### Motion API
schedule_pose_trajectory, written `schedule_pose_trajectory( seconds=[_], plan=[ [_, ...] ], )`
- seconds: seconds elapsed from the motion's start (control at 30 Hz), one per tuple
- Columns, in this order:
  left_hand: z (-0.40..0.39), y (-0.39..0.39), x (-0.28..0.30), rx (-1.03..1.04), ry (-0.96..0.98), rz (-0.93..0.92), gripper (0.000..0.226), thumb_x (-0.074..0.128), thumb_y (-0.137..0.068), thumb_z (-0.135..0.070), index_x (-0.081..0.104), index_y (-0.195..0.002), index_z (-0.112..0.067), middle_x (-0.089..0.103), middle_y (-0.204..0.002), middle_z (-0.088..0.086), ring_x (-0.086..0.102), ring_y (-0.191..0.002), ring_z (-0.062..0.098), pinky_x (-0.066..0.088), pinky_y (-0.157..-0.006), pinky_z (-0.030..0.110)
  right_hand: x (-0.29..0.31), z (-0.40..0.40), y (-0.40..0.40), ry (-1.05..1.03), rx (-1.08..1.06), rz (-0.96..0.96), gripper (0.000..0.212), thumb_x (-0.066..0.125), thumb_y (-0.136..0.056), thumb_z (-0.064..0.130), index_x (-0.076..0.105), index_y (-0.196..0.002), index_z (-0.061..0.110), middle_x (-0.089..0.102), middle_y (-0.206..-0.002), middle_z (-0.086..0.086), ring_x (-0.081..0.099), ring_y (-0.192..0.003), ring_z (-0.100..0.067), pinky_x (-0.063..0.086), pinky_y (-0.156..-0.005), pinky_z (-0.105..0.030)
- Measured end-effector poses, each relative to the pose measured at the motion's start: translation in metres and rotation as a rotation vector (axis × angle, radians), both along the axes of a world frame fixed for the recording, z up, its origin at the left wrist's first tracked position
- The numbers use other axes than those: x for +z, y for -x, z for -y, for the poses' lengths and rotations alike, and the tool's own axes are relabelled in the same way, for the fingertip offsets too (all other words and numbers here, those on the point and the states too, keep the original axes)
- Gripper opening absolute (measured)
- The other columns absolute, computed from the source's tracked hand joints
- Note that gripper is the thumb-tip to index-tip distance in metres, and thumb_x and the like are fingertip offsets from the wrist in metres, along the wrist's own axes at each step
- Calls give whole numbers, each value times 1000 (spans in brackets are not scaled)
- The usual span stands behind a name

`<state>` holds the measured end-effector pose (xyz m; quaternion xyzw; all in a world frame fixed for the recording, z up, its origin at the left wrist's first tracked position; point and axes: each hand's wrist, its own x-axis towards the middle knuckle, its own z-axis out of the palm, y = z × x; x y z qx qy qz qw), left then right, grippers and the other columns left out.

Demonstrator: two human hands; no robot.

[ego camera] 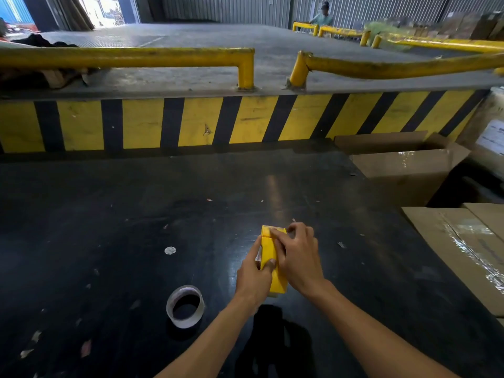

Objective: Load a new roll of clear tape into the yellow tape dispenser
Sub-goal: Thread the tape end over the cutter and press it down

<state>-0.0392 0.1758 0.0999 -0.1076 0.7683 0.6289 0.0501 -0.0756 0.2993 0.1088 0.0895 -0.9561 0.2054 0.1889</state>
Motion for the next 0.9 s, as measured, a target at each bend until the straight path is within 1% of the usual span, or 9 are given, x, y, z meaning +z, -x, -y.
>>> schedule_pose_trajectory(
  seconds=[0.1,0.2,0.3,0.37,0.47,0.6,0.73,0.83,0.9],
  plan=[
    [2,0,2,10,169,-72,62,59,-100,-21,36,-152,-44,68,-124,-5,65,-110,16,55,-96,38,-6,1,-11,215,-24,256,44,46,-101,33,49,-145,36,46,-104,-5,46,-93,-14,45,-88,-30],
    [2,-1,-2,13,376,-120,57,57,-99,-31,38,-152,-43,73,-123,2,69,-110,24,54,-95,38,-13,9,-17,504,3,529,49,42,-103,33,36,-152,38,60,-102,-4,55,-81,-5,49,-80,-24],
    [0,-4,-7,-23,418,-148,51,52,-101,-30,43,-150,-41,69,-124,-3,66,-113,23,48,-87,29,-23,14,-18,734,-41,655,56,45,-96,43,32,-150,46,64,-134,-4,65,-113,-20,55,-97,-41],
    [-1,-7,-10,-111,421,-207,48,50,-98,-23,49,-144,-33,66,-123,-3,63,-114,22,52,-91,33,-28,11,-15,791,-61,697,63,48,-85,58,30,-145,56,60,-142,-3,63,-121,-25,54,-101,-48],
    [2,-13,-18,-226,508,-239,56,52,-84,-13,45,-140,-14,61,-128,7,53,-124,26,44,-109,45,-30,1,-12,912,-77,730,60,57,-80,61,38,-137,61,64,-134,-7,67,-113,-25,60,-91,-51],
    [3,-23,-18,-392,722,-259,58,52,-90,-11,31,-144,-6,57,-134,8,54,-130,21,18,-126,46,-34,-10,-16,1018,-33,777,65,74,-82,48,43,-139,48,63,-125,-7,71,-102,-28,63,-61,-33],
    [8,-21,-19,-462,605,-235,63,54,-94,-14,20,-147,-10,47,-151,10,46,-143,20,32,-122,47,-43,-17,-15,1082,-18,785,59,80,-81,37,50,-131,50,70,-116,-15,75,-93,-29,61,-60,-35],
    [15,-22,-21,-384,453,-271,69,61,-88,-20,28,-148,-27,45,-148,-1,53,-128,3,53,-105,33,-48,-25,-13,1087,4,804,55,77,-85,27,53,-131,47,73,-102,-15,73,-68,-18,58,-57,-32],
    [22,-21,-31,-245,531,-335,69,61,-87,-21,34,-150,-26,51,-140,-5,48,-118,5,50,-102,30,-51,-28,-14,1087,21,822,54,73,-89,22,52,-134,42,70,-91,-10,67,-54,-9,55,-52,-29]
  ],
)
